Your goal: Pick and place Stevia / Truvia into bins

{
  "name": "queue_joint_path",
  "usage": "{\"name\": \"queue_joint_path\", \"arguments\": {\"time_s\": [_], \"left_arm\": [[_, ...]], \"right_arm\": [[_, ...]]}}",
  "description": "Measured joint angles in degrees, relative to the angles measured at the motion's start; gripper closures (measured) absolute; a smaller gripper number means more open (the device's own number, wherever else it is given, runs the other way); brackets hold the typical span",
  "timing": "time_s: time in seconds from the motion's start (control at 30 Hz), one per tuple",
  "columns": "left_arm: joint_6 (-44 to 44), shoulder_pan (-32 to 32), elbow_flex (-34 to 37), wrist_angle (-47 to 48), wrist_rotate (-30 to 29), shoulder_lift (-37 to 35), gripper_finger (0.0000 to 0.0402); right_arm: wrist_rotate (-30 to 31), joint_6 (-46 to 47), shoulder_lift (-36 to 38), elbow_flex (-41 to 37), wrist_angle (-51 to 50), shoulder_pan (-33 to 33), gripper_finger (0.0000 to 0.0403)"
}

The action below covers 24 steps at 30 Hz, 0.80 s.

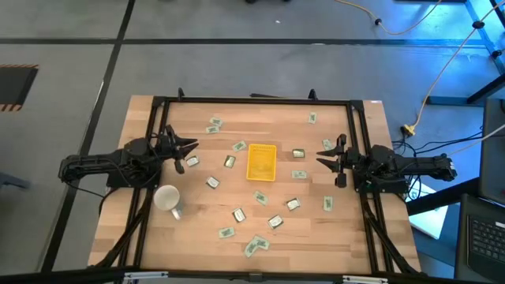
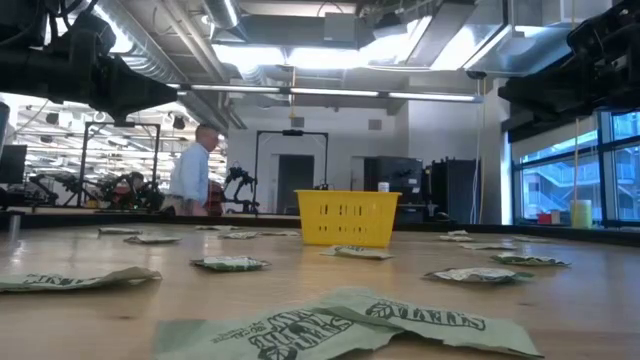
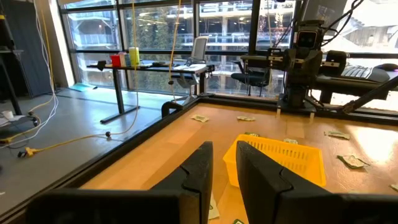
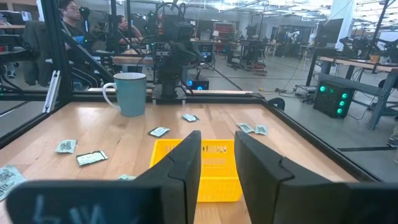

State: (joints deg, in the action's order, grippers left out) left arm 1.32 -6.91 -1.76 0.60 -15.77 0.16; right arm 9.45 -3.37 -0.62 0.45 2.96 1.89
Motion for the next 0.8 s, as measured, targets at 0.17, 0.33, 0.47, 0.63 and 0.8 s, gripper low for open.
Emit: {"name": "queue_joint_path", "arguments": {"time_s": [0.17, 0.33, 0.47, 0.63, 0.8], "left_arm": [[0.0, -0.01, 0.0, 0.0, -0.01, -0.01, 0.0336], [0.0, -0.01, 0.0, 0.0, -0.02, 0.0, 0.0336], [0.0, 0.0, 0.0, 0.0, 0.0, -0.02, 0.0336], [0.0, -0.01, 0.0, 0.0, -0.02, 0.0, 0.0336], [-0.01, 0.01, 0.0, -0.43, -0.02, -0.02, 0.0336]], "right_arm": [[0.07, 0.1, 0.02, 0.0, 0.0, 0.01, 0.0302], [0.18, 0.15, 0.0, 0.0, 0.04, 0.0, 0.0302], [5.16, 0.21, -0.02, 0.0, 0.74, 0.02, 0.0302], [18.13, -0.11, -0.02, 0.0, 1.73, 0.02, 0.0302], [23.91, 0.21, -0.02, 0.0, 1.81, 0.0, 0.0302]]}}
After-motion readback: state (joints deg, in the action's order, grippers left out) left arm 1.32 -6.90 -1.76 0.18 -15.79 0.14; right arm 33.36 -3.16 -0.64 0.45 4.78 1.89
